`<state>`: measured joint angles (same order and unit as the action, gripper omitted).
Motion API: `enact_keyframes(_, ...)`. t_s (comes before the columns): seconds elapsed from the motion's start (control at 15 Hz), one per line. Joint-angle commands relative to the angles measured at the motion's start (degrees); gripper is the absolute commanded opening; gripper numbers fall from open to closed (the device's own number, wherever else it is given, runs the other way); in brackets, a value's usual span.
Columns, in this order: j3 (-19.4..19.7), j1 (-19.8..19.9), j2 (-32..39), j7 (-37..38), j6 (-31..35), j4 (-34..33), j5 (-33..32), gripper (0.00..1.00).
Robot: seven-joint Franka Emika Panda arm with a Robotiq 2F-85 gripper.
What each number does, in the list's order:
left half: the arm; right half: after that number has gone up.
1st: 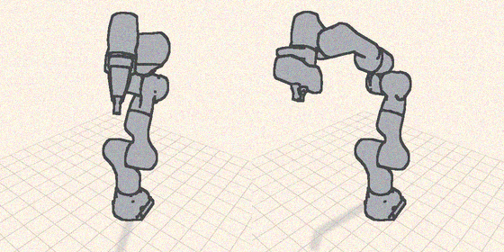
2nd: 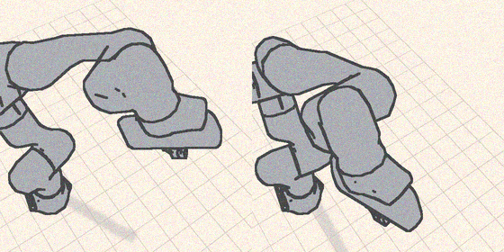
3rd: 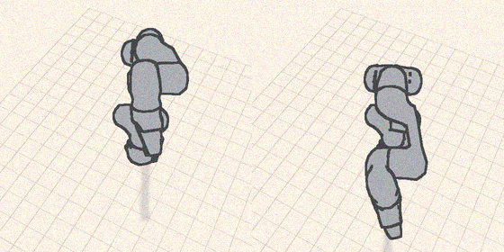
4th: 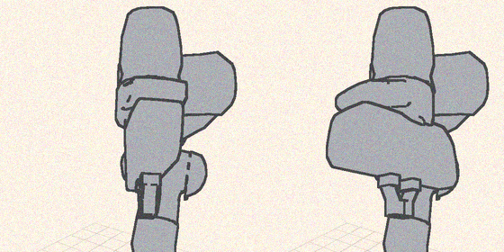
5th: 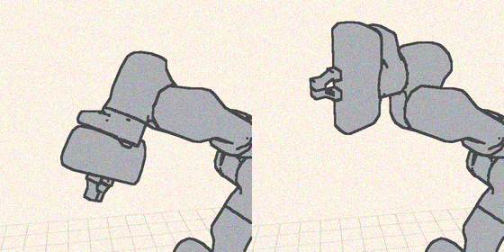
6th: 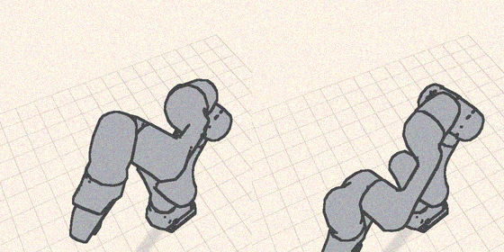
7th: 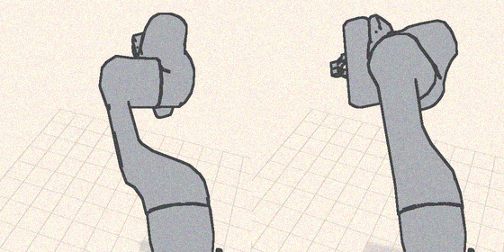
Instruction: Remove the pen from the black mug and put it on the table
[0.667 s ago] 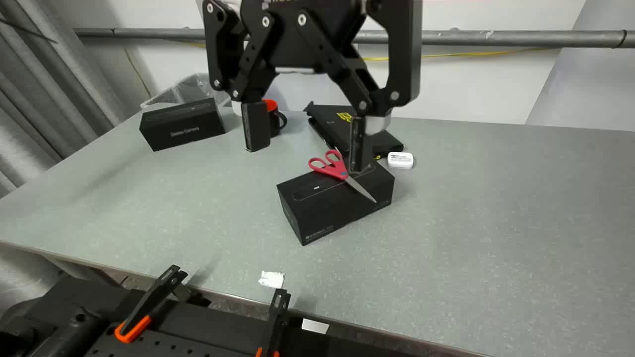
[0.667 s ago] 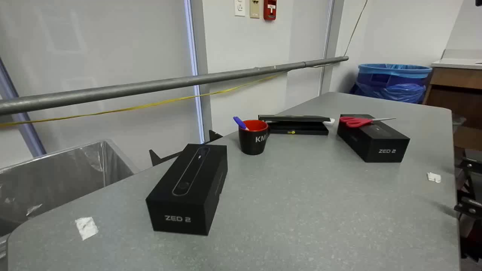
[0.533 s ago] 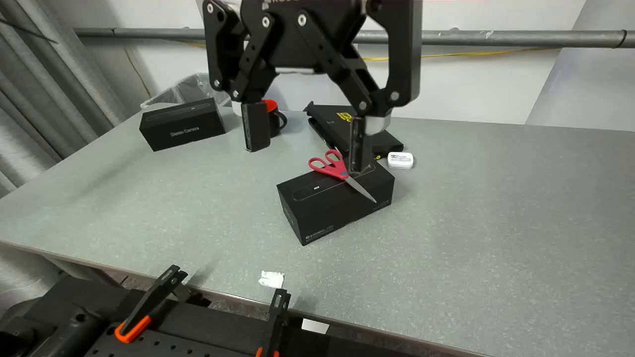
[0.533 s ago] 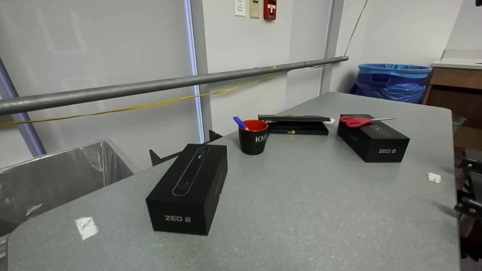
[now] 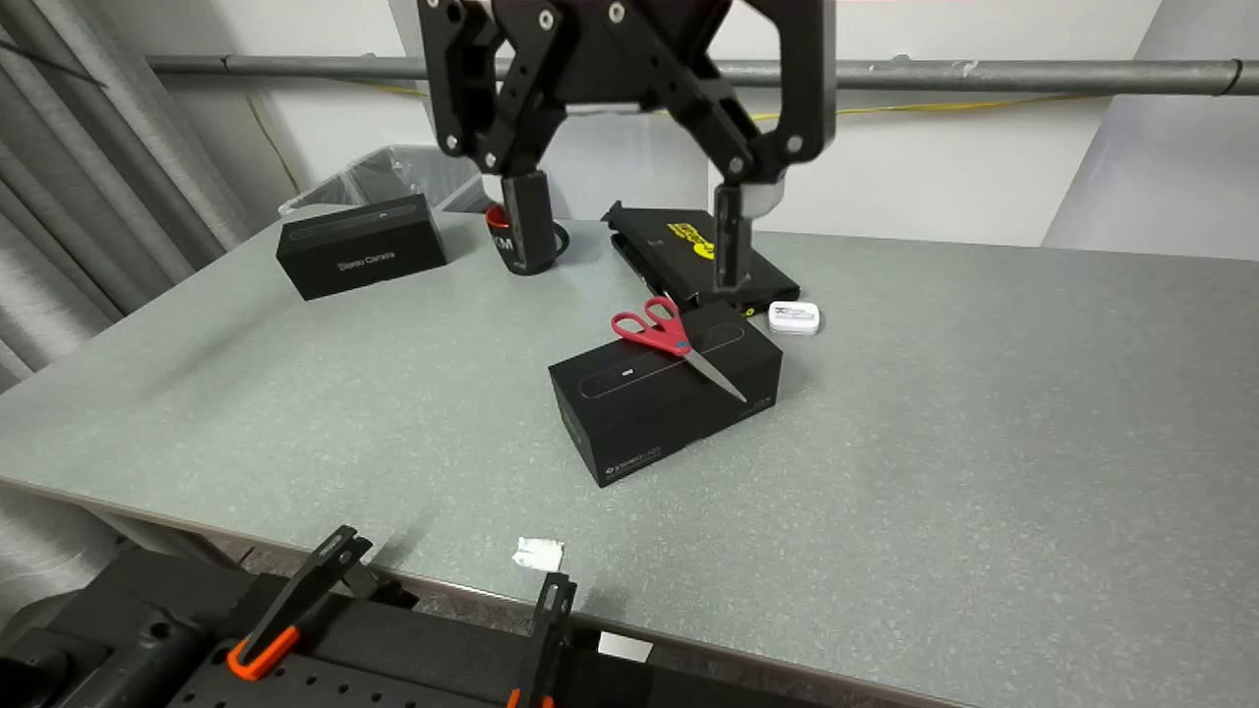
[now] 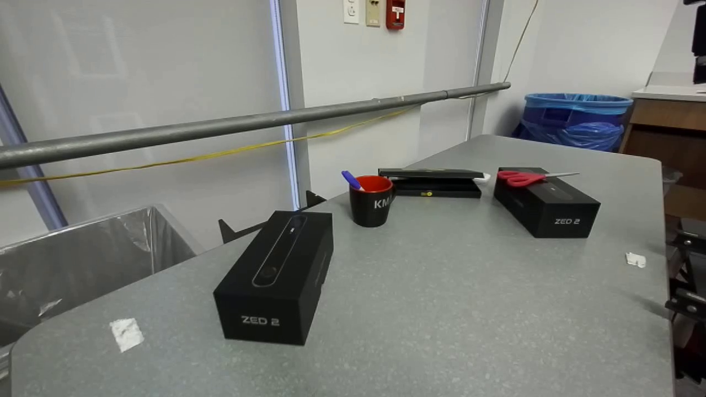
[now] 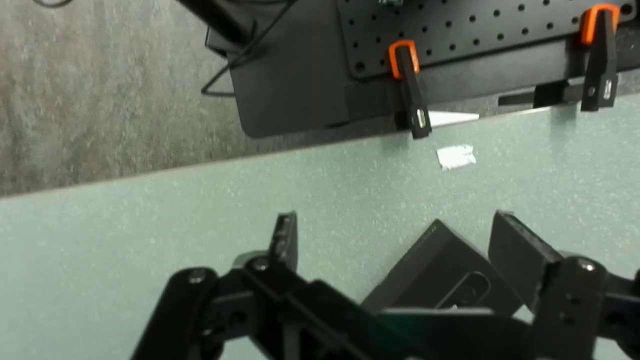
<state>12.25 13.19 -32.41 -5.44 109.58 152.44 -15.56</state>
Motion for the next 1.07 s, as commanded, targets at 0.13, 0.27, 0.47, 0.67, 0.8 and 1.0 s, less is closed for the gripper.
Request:
enact_keyframes(0.13, -1.02, -7.88, 6.48, -7.51, 13.26, -3.44, 5.24, 1.0)
enact_keyframes(0.27, -1.43, -10.18, 8.65, -9.23, 14.74, -5.05, 8.3, 1.0)
enact_keyframes(0.47, -2.69, -9.43, 7.6, -7.69, 14.09, -3.9, 7.76, 1.0)
enact_keyframes(0.67, -2.88, -10.04, 9.38, -8.44, 14.07, -5.18, 8.64, 1.0)
enact_keyframes(0.8, -2.87, -10.04, 9.6, -8.56, 14.07, -5.32, 8.64, 1.0)
enact_keyframes(1.0, -3.47, -11.2, 14.19, -9.45, 16.73, -7.5, 8.63, 1.0)
